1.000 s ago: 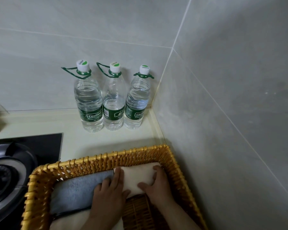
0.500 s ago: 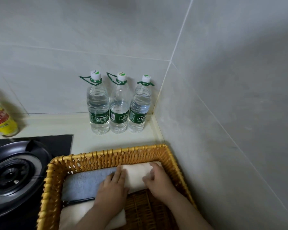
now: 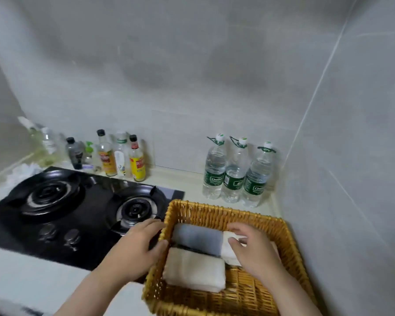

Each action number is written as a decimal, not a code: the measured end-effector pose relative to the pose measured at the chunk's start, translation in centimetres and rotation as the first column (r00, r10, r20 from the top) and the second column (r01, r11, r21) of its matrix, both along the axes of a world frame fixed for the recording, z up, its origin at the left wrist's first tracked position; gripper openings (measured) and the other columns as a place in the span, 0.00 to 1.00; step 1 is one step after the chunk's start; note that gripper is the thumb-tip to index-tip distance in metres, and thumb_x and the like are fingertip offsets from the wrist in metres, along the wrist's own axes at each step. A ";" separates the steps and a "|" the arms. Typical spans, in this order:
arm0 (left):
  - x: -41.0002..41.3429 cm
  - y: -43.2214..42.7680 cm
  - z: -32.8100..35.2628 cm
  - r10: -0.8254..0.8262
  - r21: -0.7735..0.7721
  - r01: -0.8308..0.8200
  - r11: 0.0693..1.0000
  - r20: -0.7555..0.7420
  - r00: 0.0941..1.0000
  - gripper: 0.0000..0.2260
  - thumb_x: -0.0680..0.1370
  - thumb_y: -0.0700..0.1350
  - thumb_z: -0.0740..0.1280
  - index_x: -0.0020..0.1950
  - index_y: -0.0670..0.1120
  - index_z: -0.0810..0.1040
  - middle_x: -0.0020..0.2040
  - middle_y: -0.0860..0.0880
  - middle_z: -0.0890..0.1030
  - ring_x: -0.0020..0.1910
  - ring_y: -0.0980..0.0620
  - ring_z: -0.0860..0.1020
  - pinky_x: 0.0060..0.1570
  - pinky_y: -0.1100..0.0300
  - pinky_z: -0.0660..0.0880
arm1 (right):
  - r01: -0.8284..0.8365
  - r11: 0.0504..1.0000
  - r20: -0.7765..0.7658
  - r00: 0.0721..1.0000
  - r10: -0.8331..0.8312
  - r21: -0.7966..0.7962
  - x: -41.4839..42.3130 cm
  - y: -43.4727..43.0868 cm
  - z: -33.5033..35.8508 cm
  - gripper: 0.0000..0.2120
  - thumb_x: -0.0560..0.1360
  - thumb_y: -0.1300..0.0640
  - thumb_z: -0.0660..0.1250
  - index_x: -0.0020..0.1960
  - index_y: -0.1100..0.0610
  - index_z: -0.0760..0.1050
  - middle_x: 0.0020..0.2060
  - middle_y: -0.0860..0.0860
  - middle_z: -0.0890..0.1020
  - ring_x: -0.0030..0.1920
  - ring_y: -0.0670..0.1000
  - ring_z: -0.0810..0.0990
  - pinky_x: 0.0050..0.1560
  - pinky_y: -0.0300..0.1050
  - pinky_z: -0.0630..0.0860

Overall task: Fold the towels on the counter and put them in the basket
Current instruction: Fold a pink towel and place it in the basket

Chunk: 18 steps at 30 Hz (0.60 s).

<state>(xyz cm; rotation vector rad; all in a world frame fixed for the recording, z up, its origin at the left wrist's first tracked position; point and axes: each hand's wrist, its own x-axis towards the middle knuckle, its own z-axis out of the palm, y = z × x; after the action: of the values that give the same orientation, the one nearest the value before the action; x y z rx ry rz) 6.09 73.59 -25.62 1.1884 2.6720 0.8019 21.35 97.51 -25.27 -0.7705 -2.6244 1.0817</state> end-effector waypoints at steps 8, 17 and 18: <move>5.1 -17.1 4.0 0.358 -0.004 -0.359 0.933 0.086 0.930 0.09 0.78 0.51 0.64 0.54 0.66 0.71 0.53 0.68 0.73 0.51 0.68 0.74 0.49 0.70 0.73 | -0.323 0.941 -0.110 0.944 0.311 -0.106 -3.3 -13.4 3.5 0.09 0.76 0.53 0.68 0.46 0.38 0.76 0.47 0.38 0.79 0.49 0.40 0.79 0.51 0.34 0.76; 7.7 -34.8 5.8 0.671 0.058 -0.692 0.719 0.201 0.714 0.08 0.76 0.50 0.67 0.49 0.64 0.76 0.50 0.65 0.80 0.49 0.68 0.78 0.54 0.65 0.75 | -0.583 0.810 -0.134 0.809 0.572 -0.060 -8.6 -29.3 4.7 0.15 0.74 0.57 0.70 0.41 0.36 0.73 0.44 0.39 0.80 0.47 0.38 0.78 0.47 0.29 0.74; 7.6 -36.4 5.8 0.684 0.064 -0.706 0.705 0.203 0.701 0.09 0.76 0.49 0.67 0.48 0.65 0.76 0.50 0.64 0.80 0.49 0.68 0.78 0.53 0.68 0.75 | -0.597 0.800 -0.139 0.799 0.585 -0.064 -9.5 -31.1 4.6 0.15 0.74 0.57 0.70 0.41 0.36 0.74 0.44 0.40 0.81 0.48 0.37 0.77 0.46 0.28 0.73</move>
<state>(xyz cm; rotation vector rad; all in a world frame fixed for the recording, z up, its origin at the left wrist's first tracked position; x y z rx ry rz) 13.67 37.20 -19.84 0.0302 2.9432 1.1219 11.86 66.44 -20.72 0.1414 -2.7896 1.3635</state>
